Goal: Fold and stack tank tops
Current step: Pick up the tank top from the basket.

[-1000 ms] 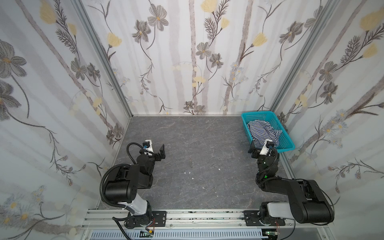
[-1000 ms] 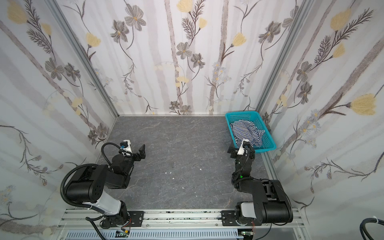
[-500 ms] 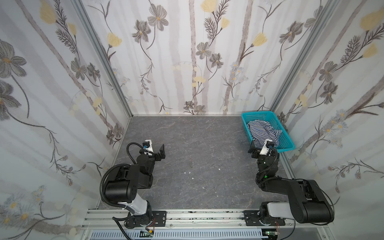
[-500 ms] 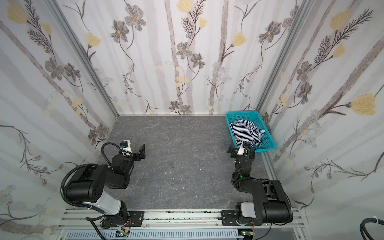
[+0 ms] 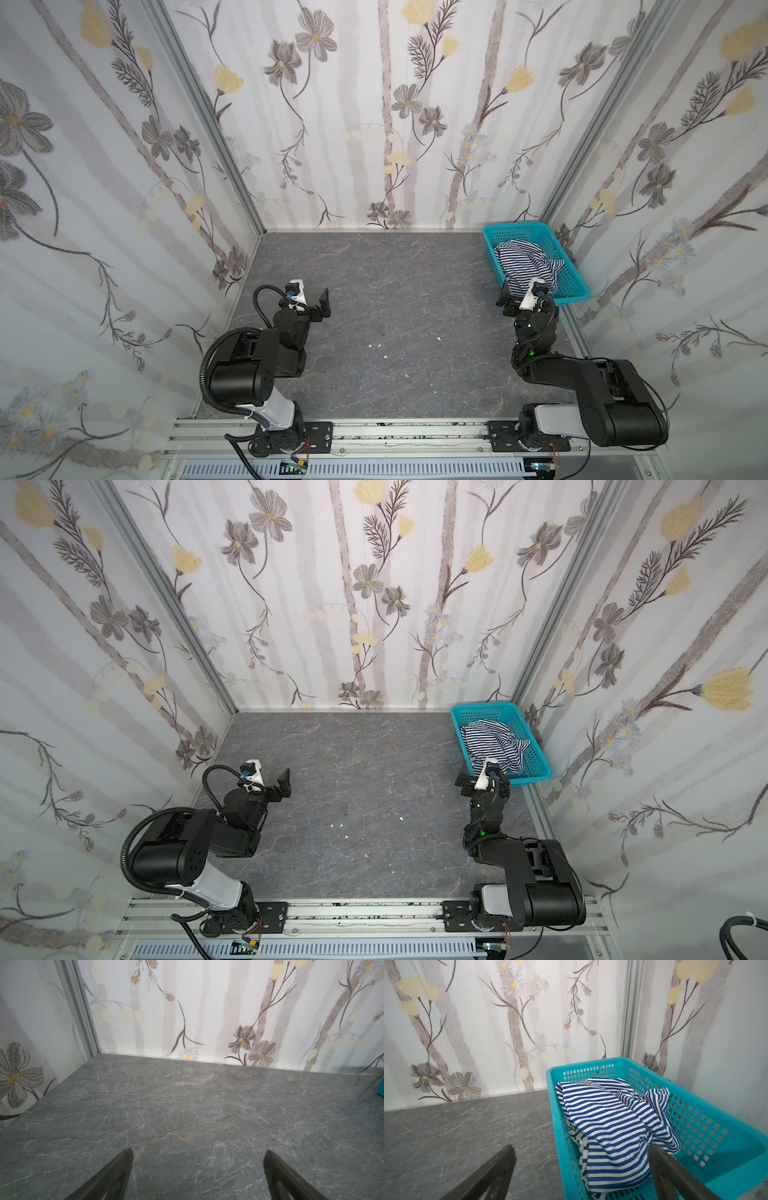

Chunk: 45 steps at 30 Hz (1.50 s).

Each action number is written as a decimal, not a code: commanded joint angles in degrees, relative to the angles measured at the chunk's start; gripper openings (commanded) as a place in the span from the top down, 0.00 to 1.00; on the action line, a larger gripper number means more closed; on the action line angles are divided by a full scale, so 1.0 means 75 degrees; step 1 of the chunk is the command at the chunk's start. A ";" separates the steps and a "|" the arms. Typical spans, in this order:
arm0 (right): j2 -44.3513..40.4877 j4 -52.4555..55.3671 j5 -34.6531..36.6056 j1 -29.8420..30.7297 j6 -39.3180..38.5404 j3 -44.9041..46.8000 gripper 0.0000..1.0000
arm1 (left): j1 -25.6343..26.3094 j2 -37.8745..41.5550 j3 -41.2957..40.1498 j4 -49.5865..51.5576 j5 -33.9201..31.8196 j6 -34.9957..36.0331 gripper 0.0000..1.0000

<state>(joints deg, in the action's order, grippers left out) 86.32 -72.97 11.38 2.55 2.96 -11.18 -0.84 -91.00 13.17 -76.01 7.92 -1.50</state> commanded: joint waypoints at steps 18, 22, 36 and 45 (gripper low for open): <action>-0.3137 0.7258 0.0704 0.0434 0.1421 -0.2416 0.01 | -0.0086 0.2290 -0.0554 0.0642 0.0360 0.0166 0.00; -0.2244 1.0132 0.0489 -0.0460 0.2494 -0.4827 0.01 | -0.0087 0.2133 0.0198 0.1867 0.0285 0.0123 0.00; 0.2851 1.3747 -0.1363 -0.2343 0.2882 -1.0540 0.04 | 0.0259 0.0709 0.6304 1.0841 0.1495 0.0703 0.00; 0.4416 1.3088 -0.3113 -0.3184 0.2836 -1.1036 0.30 | 0.1262 0.1168 0.5838 1.1860 0.0768 0.1457 0.03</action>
<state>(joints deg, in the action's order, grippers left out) 116.99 27.81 -6.63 -20.69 24.36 -92.88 7.33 -83.40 58.57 8.99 16.03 6.68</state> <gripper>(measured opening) 0.699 0.975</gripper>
